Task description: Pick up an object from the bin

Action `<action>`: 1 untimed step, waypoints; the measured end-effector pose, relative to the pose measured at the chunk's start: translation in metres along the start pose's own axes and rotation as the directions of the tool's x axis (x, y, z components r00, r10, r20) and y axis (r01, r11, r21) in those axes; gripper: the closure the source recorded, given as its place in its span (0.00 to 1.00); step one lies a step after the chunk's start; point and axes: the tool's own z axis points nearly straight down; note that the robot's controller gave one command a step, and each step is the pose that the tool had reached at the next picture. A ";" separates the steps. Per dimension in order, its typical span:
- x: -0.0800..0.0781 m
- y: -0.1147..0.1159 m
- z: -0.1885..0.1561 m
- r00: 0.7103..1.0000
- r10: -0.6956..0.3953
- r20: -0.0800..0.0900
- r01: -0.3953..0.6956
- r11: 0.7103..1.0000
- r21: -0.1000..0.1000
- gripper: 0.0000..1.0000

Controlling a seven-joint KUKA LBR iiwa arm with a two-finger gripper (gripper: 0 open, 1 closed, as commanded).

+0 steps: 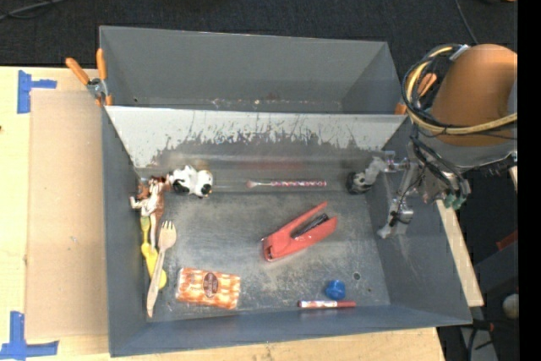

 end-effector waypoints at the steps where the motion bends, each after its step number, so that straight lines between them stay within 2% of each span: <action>1: -0.002 0.001 -0.005 1.000 -0.005 0.008 0.005 1.000 0.002 0.00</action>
Offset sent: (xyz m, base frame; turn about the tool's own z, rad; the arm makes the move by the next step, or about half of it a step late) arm -0.0066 0.0862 -0.1001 -0.1159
